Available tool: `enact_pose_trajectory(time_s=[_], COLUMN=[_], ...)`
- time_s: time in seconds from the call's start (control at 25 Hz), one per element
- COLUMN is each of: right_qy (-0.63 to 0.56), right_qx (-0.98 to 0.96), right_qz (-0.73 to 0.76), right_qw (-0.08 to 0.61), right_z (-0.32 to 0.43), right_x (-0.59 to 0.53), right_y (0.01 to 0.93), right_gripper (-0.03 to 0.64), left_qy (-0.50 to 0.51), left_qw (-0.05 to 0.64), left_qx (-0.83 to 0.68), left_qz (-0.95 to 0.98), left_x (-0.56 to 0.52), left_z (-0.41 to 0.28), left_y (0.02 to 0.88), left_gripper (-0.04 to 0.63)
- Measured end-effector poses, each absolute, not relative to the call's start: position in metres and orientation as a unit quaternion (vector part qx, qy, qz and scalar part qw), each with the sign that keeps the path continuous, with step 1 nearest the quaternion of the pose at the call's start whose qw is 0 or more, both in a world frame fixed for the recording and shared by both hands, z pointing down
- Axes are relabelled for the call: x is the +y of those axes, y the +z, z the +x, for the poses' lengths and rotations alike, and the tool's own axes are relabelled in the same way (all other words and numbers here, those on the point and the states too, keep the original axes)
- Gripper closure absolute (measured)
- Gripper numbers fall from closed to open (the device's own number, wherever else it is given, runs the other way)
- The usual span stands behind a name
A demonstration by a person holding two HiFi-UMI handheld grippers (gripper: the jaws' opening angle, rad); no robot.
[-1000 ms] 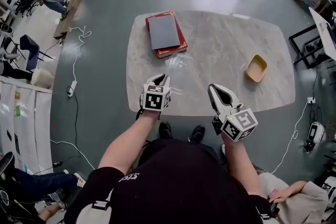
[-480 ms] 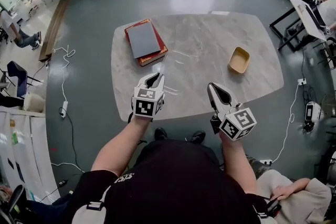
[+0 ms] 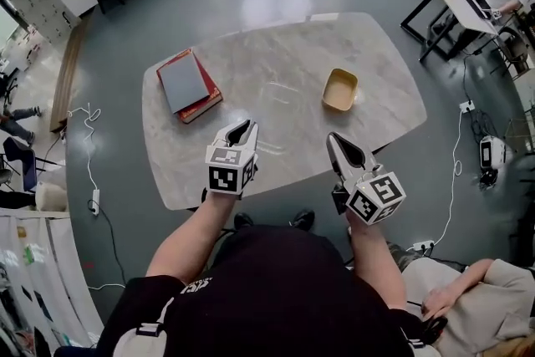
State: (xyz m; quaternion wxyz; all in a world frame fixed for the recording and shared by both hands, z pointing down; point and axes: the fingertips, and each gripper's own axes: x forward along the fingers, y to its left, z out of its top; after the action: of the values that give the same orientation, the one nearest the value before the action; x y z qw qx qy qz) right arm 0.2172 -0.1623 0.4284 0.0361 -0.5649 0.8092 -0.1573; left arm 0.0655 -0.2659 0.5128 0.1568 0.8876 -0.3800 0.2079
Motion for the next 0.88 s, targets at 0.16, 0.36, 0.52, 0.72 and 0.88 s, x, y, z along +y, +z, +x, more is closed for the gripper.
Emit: enact_pose_trajectory(time_s=[0.16,0.36,0.52,0.72,0.88], right_qy=[-0.158,-0.162,-0.16,-0.147,-0.127], right_qx=[0.802,0.797,0.797,0.792,0.782], right_qz=[-0.575,-0.579,-0.58,-0.59,-0.607], right_qw=[0.046,0.056,0.057,0.054,0.059], right_z=[0.258,0.298,0.32,0.329,0.337], right_x=[-0.149,-0.138,-0.132,-0.123,-0.122], right_y=[0.429,0.431,0.431,0.422,0.406], right_gripper=[0.603,0.603,0.603,0.603,0.603], left_qy=[0.209,0.206,0.198,0.192,0.177], left_qw=[0.15,0.146,0.14,0.131,0.119], left_qx=[-0.368,-0.359,-0.354,-0.339,-0.319], left_qz=[0.894,0.899,0.903,0.912,0.923], left_x=[-0.256,-0.247,-0.24,-0.235,-0.232], left_z=[0.111,0.159,0.189,0.208,0.217], left_y=[0.505,0.496,0.487,0.48,0.463], left_gripper=[0.54,0.54,0.54,0.541,0.54])
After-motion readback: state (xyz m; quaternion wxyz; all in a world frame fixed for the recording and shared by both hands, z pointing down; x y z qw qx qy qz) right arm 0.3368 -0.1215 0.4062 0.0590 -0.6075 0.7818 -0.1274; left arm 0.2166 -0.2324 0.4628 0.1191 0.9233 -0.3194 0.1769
